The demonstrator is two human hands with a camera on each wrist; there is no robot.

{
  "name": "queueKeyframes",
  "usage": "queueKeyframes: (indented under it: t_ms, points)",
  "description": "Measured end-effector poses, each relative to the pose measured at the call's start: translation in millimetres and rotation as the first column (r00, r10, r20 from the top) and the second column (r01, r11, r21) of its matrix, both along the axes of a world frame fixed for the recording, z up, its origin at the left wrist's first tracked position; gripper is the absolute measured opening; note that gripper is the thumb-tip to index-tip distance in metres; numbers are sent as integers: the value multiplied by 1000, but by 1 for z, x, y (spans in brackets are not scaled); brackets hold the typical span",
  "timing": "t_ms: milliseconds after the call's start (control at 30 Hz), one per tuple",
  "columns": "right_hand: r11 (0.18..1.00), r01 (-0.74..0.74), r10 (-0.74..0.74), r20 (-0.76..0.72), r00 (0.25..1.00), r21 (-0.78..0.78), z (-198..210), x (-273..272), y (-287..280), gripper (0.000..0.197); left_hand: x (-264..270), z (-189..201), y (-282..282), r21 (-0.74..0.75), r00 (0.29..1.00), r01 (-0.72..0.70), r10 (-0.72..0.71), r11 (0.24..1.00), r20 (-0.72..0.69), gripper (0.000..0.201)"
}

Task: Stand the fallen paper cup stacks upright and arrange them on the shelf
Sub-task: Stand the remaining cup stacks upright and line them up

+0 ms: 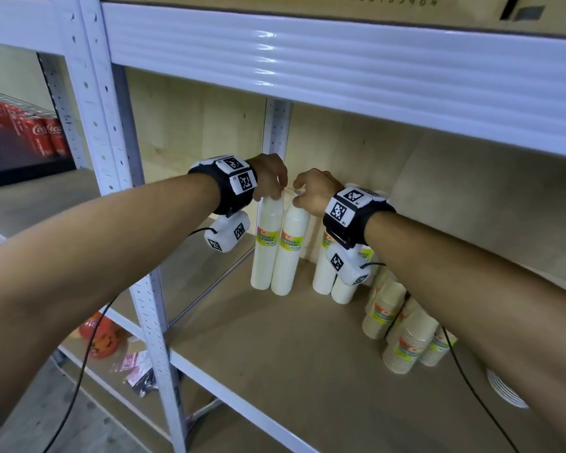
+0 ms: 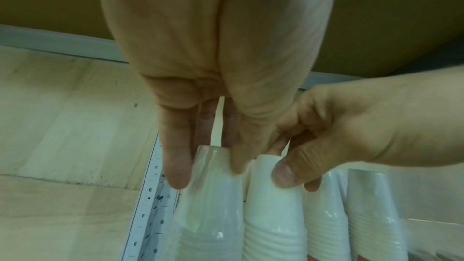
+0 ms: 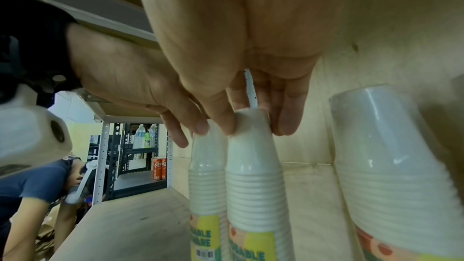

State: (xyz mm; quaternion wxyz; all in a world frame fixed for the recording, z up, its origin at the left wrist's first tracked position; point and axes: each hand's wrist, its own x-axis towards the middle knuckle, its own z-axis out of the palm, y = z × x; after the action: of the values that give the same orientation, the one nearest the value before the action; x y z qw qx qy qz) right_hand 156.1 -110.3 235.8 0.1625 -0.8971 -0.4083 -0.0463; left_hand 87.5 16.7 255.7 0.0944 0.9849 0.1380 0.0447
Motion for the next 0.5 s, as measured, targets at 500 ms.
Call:
queueKeyframes:
  t_ms: [500]
  points:
    - [997, 57, -53, -82, 995, 51, 15, -12, -55, 38, 4, 9, -37, -111, 998, 65, -66, 992, 0, 36]
